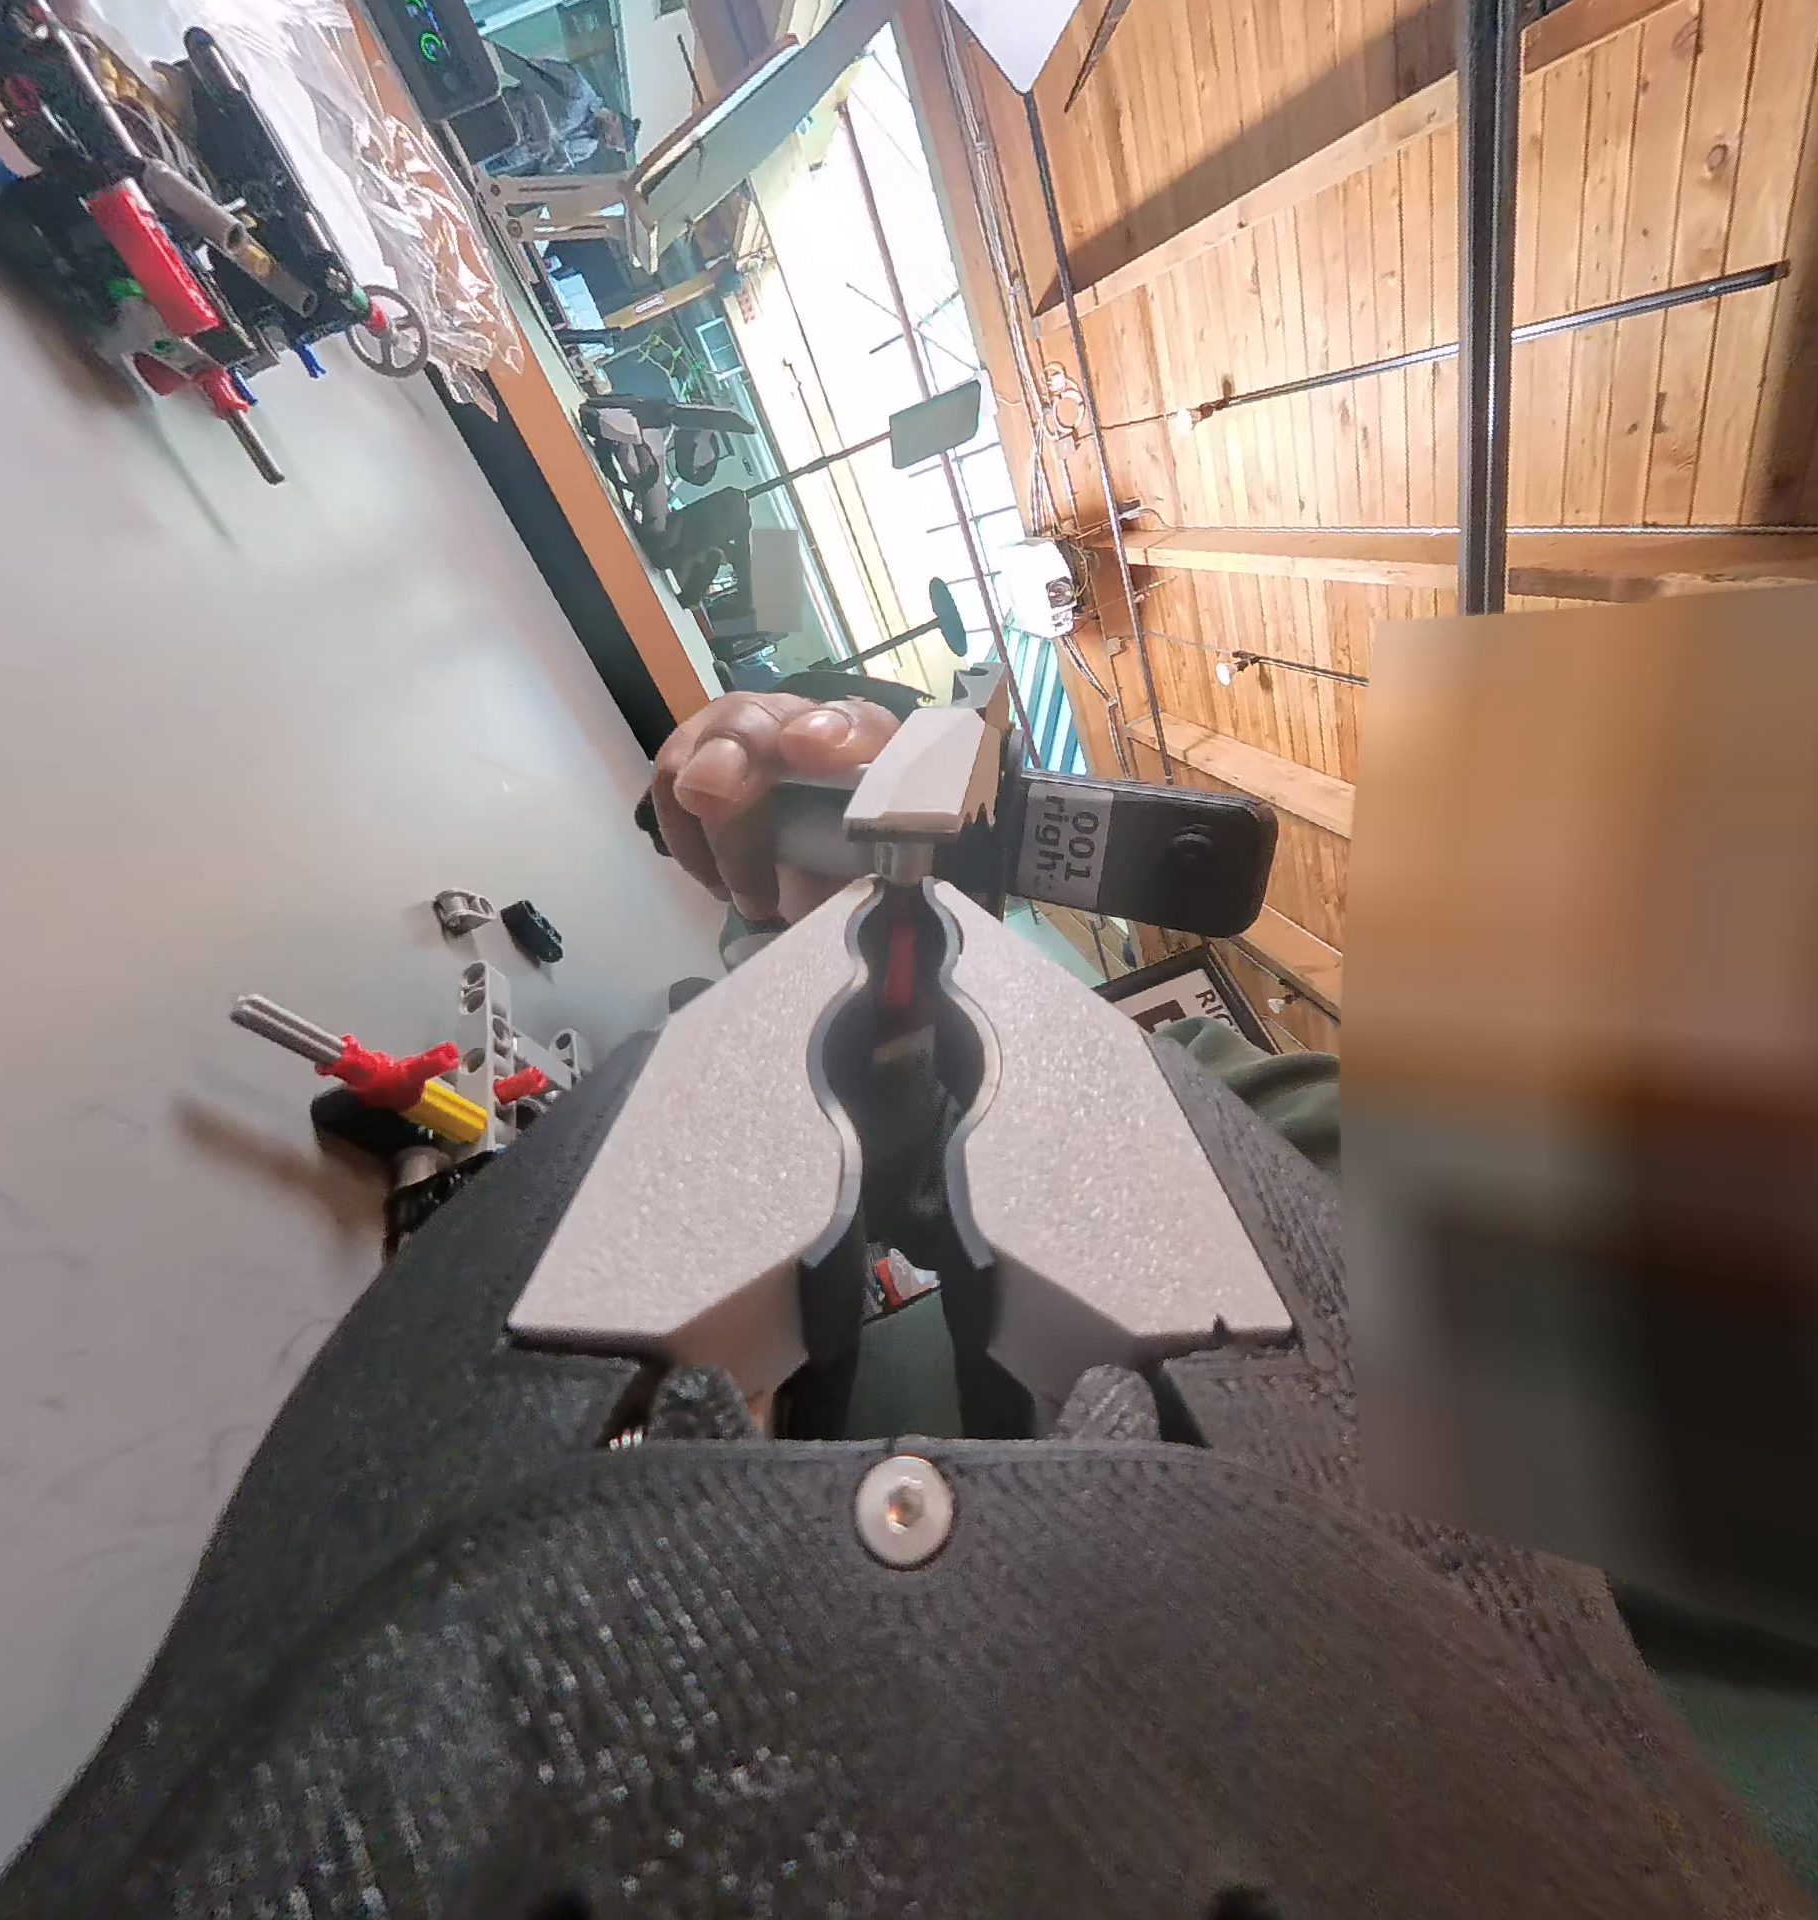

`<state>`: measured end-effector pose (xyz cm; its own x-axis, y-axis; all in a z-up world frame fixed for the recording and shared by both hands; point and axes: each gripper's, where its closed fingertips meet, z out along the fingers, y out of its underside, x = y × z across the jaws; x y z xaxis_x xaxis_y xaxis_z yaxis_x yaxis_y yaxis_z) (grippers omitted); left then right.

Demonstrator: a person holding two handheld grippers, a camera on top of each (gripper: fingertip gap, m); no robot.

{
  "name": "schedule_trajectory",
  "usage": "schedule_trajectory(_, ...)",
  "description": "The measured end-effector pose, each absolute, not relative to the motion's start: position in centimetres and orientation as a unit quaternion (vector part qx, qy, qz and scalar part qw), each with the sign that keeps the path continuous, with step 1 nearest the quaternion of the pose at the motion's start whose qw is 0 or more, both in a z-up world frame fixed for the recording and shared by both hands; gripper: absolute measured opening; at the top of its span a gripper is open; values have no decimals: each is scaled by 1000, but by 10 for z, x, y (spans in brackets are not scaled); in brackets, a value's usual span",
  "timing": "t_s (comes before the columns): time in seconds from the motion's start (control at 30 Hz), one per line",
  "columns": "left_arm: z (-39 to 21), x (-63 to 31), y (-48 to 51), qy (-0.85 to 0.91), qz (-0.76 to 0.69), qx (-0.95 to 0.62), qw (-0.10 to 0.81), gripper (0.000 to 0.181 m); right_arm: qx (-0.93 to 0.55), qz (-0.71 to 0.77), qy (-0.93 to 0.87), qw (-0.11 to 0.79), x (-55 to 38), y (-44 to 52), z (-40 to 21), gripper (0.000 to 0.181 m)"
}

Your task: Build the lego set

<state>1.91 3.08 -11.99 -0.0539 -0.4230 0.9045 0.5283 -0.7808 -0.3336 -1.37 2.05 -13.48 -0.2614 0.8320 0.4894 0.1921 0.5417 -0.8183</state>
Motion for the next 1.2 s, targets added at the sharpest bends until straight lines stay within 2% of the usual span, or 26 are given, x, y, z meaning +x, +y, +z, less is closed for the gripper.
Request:
schedule_trajectory(0.03, -121, 19, 31, -48, -725, -605, 327, 1, -354, 324, -725, 493, -14, 21, -136, 33)
schedule_trajectory(0.23, -120, 19, 31, -18, -705, -615, 352, 1, -336, 327, -719, 512, -12, 20, -134, 34)
schedule_trajectory(0.43, -103, 15, 27, 34, -685, -598, 414, 1, -333, 331, -711, 524, -8, 24, -125, 44)
schedule_trajectory(0.57, -101, 13, 26, 105, -597, -628, 489, 0, -361, 405, -677, 497, -1, 27, -112, 48)
schedule_trajectory(0.7, -104, 15, 26, 179, -493, -652, 547, 1, -382, 478, -645, 459, 6, 28, -104, 37)
schedule_trajectory(0.8, -109, 18, 26, 200, -460, -665, 554, 1, -381, 479, -645, 457, 8, 29, -105, 26)
schedule_trajectory(1.2, -114, 17, 30, 170, -483, -678, 527, 2, -366, 444, -671, 467, 6, 22, -111, 28)
